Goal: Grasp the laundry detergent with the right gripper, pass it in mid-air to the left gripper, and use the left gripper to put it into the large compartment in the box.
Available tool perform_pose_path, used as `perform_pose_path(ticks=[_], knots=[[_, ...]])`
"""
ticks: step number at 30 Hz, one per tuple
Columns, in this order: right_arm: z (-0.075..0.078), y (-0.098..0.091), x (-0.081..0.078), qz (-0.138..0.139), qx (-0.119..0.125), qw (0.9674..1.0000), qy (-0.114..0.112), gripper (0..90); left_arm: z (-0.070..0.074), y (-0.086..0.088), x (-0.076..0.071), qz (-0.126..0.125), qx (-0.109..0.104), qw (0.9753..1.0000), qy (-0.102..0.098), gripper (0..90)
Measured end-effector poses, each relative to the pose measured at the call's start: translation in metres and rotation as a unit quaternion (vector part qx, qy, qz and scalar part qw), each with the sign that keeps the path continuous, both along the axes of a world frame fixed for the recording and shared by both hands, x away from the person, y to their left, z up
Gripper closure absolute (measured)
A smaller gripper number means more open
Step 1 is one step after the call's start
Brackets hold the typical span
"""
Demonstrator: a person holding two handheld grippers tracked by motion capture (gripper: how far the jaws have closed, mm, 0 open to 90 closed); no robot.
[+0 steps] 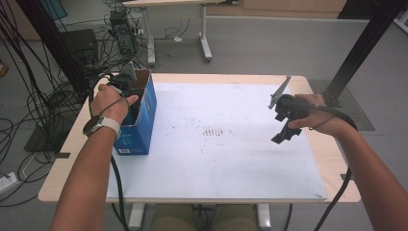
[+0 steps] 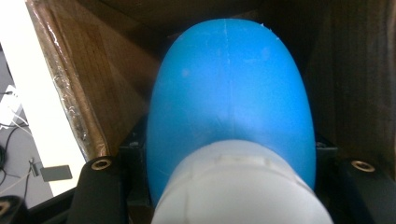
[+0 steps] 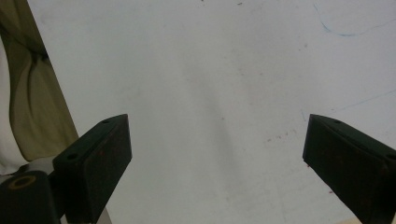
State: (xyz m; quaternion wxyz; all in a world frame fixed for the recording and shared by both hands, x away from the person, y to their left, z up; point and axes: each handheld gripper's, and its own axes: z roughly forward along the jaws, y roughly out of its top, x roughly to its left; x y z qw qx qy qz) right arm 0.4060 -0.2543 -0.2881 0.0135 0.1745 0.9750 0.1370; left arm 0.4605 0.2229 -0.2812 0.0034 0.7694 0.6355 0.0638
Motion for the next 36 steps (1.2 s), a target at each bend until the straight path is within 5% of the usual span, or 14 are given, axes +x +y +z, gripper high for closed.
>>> perform_pose_path(ticks=[36], knots=[[-0.0022,-0.0002,0.0005,0.001,0.001,1.0,-0.001,7.9,-0.0004,0.0007,-0.0007,0.0,-0.002,1.0,-0.004,37.7]])
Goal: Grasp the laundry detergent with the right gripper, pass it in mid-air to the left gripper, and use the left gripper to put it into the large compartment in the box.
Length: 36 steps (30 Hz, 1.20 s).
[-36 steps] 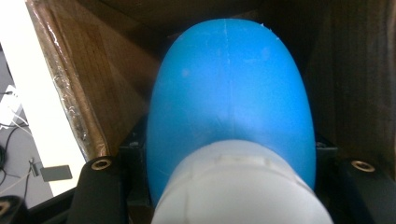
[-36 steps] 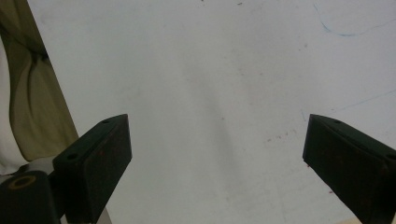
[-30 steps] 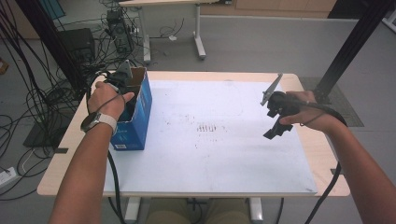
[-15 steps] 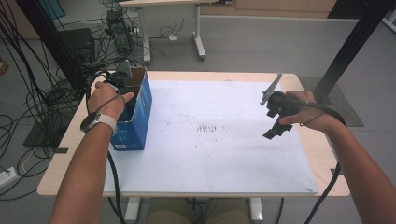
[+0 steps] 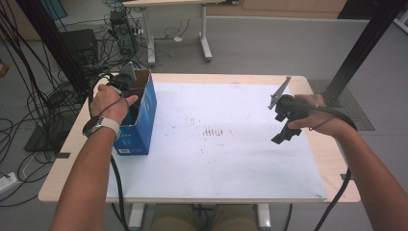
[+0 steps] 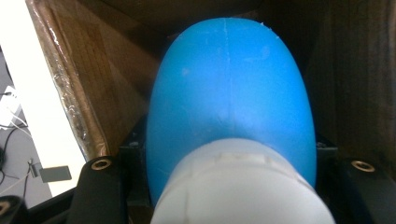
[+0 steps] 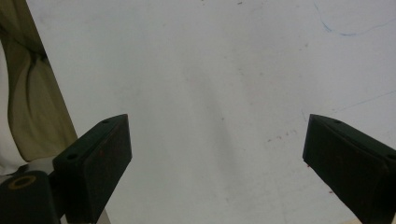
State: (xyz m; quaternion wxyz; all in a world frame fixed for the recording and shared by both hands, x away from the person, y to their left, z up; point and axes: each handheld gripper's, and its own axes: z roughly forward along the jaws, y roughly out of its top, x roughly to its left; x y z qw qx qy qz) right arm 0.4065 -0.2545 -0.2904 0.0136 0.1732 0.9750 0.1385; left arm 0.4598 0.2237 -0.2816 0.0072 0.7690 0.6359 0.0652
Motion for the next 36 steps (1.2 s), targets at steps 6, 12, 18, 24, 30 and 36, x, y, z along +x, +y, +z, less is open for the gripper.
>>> perform_pose_path(ticks=[6,12,18,24,30,36], knots=[[-0.0015,0.0031,0.0008,0.001,-0.001,1.0,0.004,7.9,-0.0001,0.0007,-0.0002,-0.001,-0.002,1.0,-0.003,37.7],[-0.0003,0.0039,0.0012,0.001,-0.001,1.0,0.004,7.9,0.0,0.0014,-0.0006,-0.003,-0.005,1.0,-0.005,37.8],[-0.0016,0.0044,0.0009,0.001,-0.002,1.0,0.005,7.9,0.0,0.0016,-0.0009,-0.006,-0.005,0.9999,-0.007,37.7],[-0.0015,0.005,0.0007,0.0,-0.003,1.0,0.005,7.9,0.0,0.0022,-0.0015,-0.011,-0.008,0.9999,-0.01,37.6],[-0.0011,0.0051,0.0003,0.001,-0.003,1.0,0.005,7.8,0.0002,0.0029,-0.0017,-0.012,-0.011,0.9998,-0.012,36.2],[-0.0026,0.0059,-0.0002,0.002,-0.004,1.0,0.006,7.9,-0.0001,0.0025,-0.0018,-0.014,-0.014,0.9997,-0.012,33.0]])
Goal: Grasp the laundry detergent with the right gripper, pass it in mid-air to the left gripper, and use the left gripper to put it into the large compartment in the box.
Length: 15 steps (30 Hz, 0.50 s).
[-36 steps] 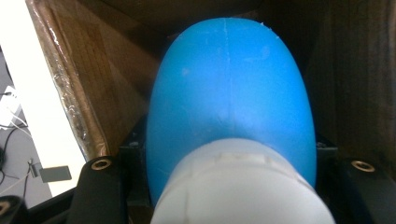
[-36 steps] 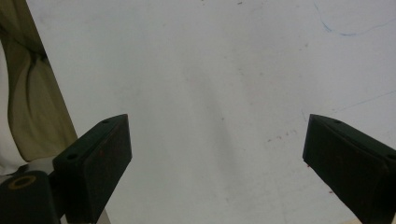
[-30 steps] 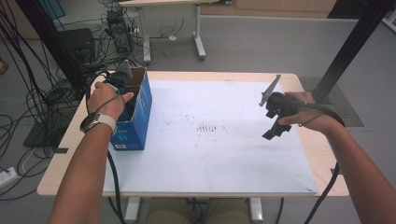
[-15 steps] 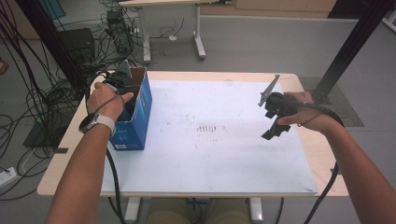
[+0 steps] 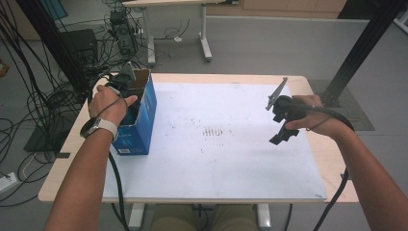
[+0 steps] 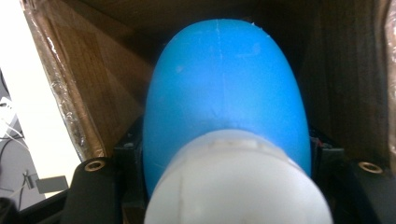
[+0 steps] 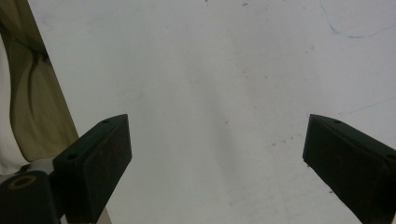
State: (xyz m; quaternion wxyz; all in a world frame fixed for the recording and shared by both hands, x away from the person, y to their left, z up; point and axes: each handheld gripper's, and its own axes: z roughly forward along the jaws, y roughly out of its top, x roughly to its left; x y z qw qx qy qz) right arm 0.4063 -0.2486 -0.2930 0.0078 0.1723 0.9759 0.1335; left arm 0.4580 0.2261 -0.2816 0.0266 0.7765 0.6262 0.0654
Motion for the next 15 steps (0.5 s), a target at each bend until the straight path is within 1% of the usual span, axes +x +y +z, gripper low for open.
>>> perform_pose_path(ticks=[4,9,13,15], knots=[[0.0001,0.0001,0.0,0.0,-0.001,1.0,0.0,7.9,0.0003,0.0004,-0.0004,-0.001,-0.009,1.0,-0.002,28.5],[0.0007,0.001,-0.0001,0.0,-0.002,1.0,0.0,7.9,0.0022,0.0014,-0.0013,0.002,-0.016,0.9998,-0.007,27.9],[0.0014,0.0023,-0.0004,0.002,-0.002,1.0,-0.001,7.9,0.0049,0.0023,-0.0022,-0.001,-0.02,0.9998,-0.008,27.8],[0.0016,0.0026,-0.0005,0.001,-0.003,1.0,0.0,7.9,0.0079,0.0035,-0.0033,0.001,-0.021,0.9996,-0.017,27.7]])
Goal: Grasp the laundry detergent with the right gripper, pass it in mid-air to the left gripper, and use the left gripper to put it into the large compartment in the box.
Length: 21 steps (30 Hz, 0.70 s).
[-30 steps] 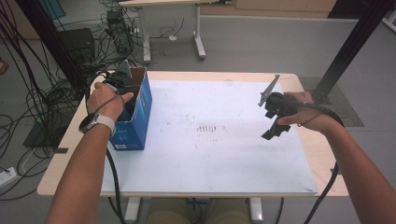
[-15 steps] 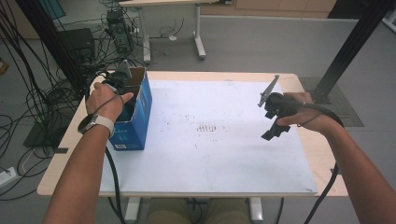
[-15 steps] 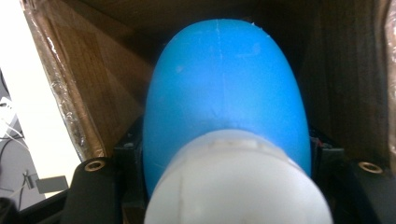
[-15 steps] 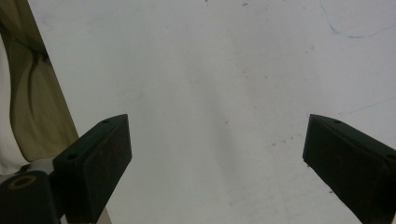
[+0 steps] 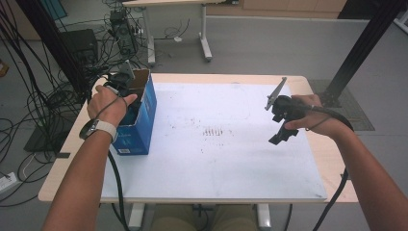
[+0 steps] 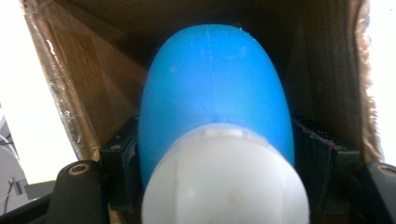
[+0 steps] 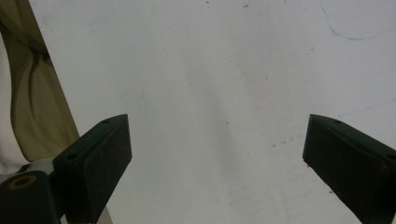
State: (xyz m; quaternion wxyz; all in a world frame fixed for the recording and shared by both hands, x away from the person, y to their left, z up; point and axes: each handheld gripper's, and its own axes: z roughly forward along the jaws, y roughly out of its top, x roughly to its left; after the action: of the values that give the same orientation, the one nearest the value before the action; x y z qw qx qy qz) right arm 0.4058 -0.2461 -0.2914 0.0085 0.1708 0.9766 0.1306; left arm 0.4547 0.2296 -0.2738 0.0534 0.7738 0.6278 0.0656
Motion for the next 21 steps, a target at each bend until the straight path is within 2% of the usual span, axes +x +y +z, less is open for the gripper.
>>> perform_pose_path(ticks=[7,8,11,17,21], knots=[[0.001,0.004,-0.001,0.002,-0.002,1.0,-0.001,7.9,0.008,0.0,-0.002,-0.008,-0.004,1.0,-0.002,27.2],[0.002,0.004,-0.001,0.003,-0.002,1.0,-0.001,7.9,0.009,0.001,-0.002,-0.009,-0.002,0.9999,-0.004,26.0],[0.002,0.004,-0.001,0.003,-0.002,1.0,-0.001,7.9,0.016,0.003,-0.003,-0.012,-0.014,0.9998,-0.005,20.4],[0.004,0.005,-0.002,0.004,-0.004,1.0,-0.002,7.9,0.029,0.005,-0.006,-0.018,-0.008,0.9997,-0.013,14.1],[0.006,0.006,-0.002,0.005,-0.005,1.0,-0.003,8.1,0.039,0.007,-0.008,-0.027,-0.008,0.9996,-0.01,11.3]])
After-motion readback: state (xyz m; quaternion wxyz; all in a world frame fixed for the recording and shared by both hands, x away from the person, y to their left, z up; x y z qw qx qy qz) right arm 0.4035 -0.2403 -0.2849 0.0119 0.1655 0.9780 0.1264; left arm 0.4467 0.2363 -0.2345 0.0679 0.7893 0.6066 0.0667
